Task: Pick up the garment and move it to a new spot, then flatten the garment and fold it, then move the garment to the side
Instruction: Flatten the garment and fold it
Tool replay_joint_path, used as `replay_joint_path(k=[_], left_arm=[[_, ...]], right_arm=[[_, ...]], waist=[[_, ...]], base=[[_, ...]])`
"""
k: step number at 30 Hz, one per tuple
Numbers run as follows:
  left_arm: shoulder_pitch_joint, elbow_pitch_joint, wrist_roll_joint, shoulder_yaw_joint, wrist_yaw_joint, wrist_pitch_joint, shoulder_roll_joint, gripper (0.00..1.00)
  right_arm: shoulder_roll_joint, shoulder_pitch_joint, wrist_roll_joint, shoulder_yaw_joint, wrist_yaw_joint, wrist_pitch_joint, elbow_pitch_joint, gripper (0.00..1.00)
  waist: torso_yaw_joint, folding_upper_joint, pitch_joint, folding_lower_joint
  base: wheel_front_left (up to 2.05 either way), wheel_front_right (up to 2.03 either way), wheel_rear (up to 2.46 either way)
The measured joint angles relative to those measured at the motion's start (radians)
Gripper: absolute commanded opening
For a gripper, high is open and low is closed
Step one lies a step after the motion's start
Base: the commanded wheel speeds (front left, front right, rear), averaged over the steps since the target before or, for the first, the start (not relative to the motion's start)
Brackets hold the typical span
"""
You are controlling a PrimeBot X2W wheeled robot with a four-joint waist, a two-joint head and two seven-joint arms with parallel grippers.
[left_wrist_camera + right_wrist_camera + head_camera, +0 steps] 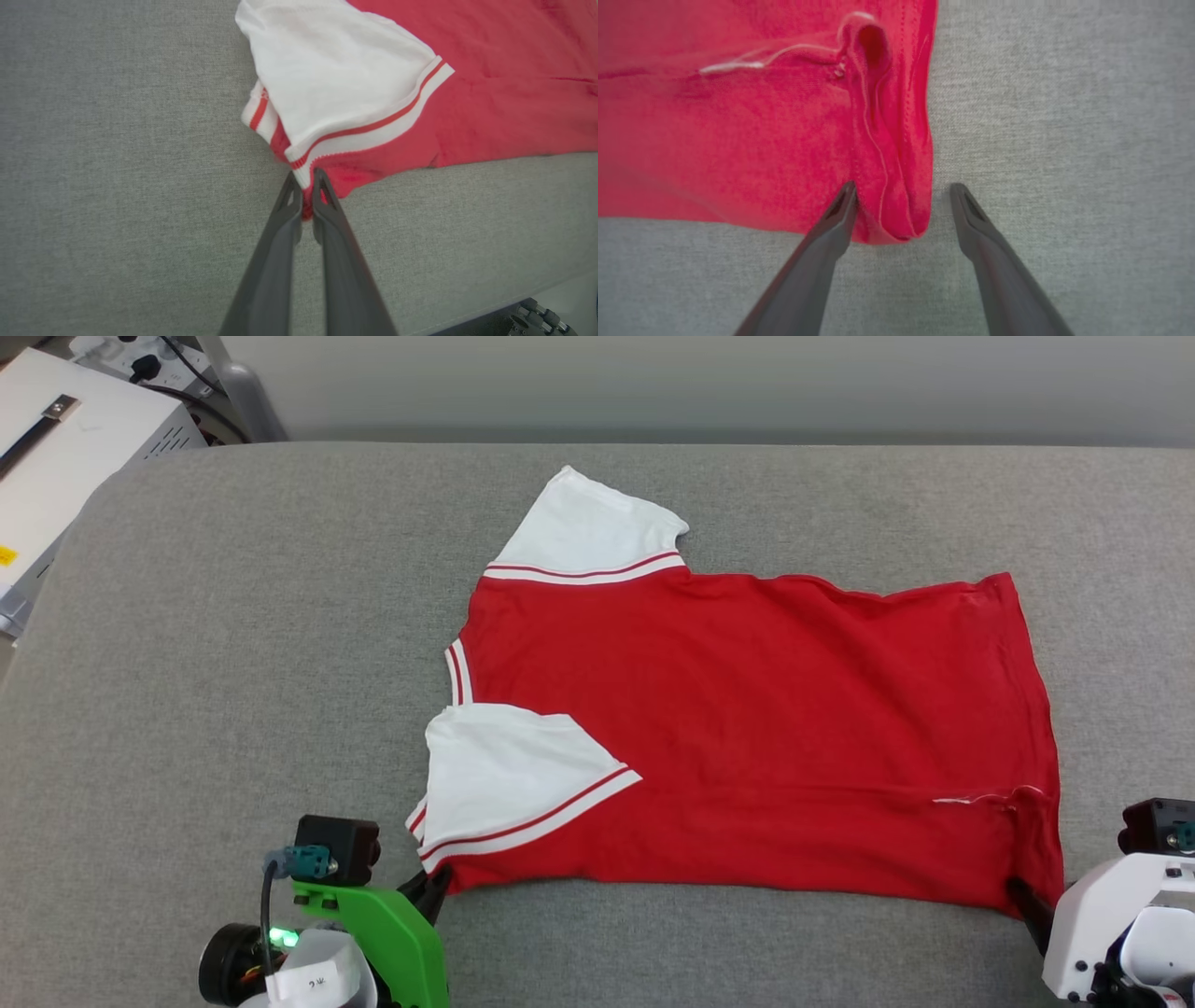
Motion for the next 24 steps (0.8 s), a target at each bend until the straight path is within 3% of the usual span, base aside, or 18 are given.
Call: replay_joint_path(k=[2, 3, 4, 6, 16, 24], left_arm=[[0.000, -0.003, 0.000, -0.001, 0.001, 0.008, 0.002, 0.00], [0.000, -0.003, 0.000, -0.001, 0.001, 0.008, 0.004, 0.00], [0.001, -0.003, 0.000, -0.002, 0.001, 0.010, 0.005, 0.00], [0.001, -0.001, 0.000, -0.005, 0.001, 0.018, 0.008, 0.00], [0.032, 0.037, -0.015, -0.029, 0.001, 0.060, 0.024, 0.00], [0.091, 0.039, -0.050, -0.034, 0.001, 0.070, 0.026, 0.00]], right_arm=[[-0.001, -0.009, 0.002, 0.001, 0.000, -0.005, 0.018, 1.00], [-0.001, -0.012, 0.009, 0.002, 0.000, -0.005, 0.029, 0.93], [-0.002, -0.014, 0.014, 0.003, 0.000, -0.005, 0.038, 0.45], [-0.008, -0.018, 0.016, 0.006, 0.000, -0.009, 0.055, 0.00], [-0.019, -0.026, 0.012, -0.009, 0.000, -0.054, 0.074, 0.00], [-0.066, 0.049, 0.027, -0.019, 0.000, 0.003, -0.015, 0.00]], waist=[[0.002, 0.0000, 0.007, 0.0000], [0.002, 0.0000, 0.010, 0.0000], [0.003, 0.0000, 0.013, 0.0000], [0.003, 0.0000, 0.016, 0.0000], [-0.001, 0.0000, -0.032, 0.0000], [-0.008, 0.0000, -0.103, 0.0000]], base=[[0.00, 0.00, 0.00], [0.00, 0.00, 0.00], [0.00, 0.00, 0.00], [0.00, 0.00, 0.00], [0.00, 0.00, 0.00], [0.00, 0.00, 0.00]])
